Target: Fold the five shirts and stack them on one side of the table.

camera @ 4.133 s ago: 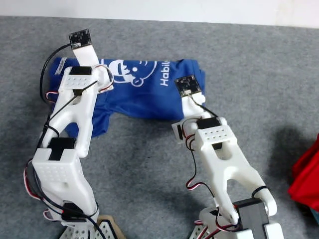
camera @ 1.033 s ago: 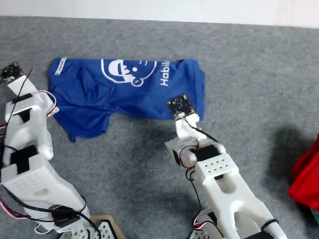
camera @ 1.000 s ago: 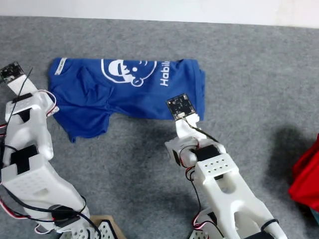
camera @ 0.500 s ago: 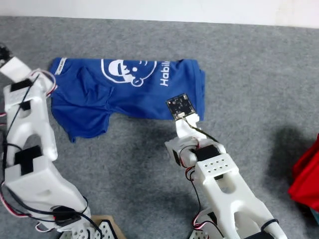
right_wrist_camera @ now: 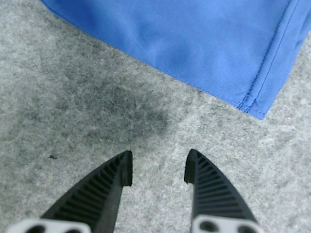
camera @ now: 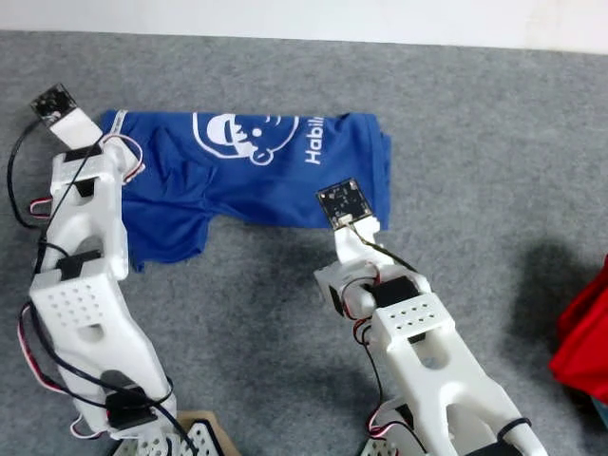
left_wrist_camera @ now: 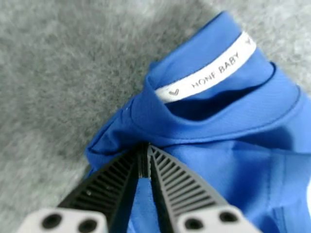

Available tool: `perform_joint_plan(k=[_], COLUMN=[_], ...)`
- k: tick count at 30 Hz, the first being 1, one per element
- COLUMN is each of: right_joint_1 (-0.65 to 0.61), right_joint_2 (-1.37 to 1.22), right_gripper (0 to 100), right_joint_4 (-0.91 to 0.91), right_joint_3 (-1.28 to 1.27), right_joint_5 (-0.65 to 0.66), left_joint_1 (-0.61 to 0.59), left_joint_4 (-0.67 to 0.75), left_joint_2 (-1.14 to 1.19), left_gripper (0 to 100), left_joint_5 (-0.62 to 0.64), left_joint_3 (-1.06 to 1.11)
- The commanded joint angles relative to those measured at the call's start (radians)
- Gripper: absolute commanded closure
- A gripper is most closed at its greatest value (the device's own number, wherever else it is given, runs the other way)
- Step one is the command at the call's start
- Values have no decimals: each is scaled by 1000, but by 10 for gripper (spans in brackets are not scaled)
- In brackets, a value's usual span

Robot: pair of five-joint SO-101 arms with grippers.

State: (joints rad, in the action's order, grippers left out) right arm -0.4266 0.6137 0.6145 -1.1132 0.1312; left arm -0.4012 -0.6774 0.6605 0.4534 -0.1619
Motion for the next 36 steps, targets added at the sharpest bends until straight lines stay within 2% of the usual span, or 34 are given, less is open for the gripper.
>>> perform_joint_plan(k=[1,4,10,17,28,31,36], right_joint_1=[-12,-12,-13,-13,-12,-12,-10], right_joint_2=[-2,-2,-2,-2,-2,-2,-2], right_gripper=[817,817,817,817,817,817,817], right_joint_4=[-18,-18,-18,-18,-18,-18,-18], right_joint_3=[39,39,39,39,39,39,39], right_joint_5=[-6,-6,-8,-9,-5,-5,-9], left_joint_1=[-30,-64,-117,-91,-113,-128,-134], left_joint_4=[8,-6,-124,-305,-333,-419,-666], left_joint_2=[21,19,-5,-10,-12,-12,-12], left_gripper=[994,994,994,994,994,993,993], left_joint_5=[3,3,3,2,6,6,8], left_joint_3=[-35,-36,-31,-33,-77,-154,-302])
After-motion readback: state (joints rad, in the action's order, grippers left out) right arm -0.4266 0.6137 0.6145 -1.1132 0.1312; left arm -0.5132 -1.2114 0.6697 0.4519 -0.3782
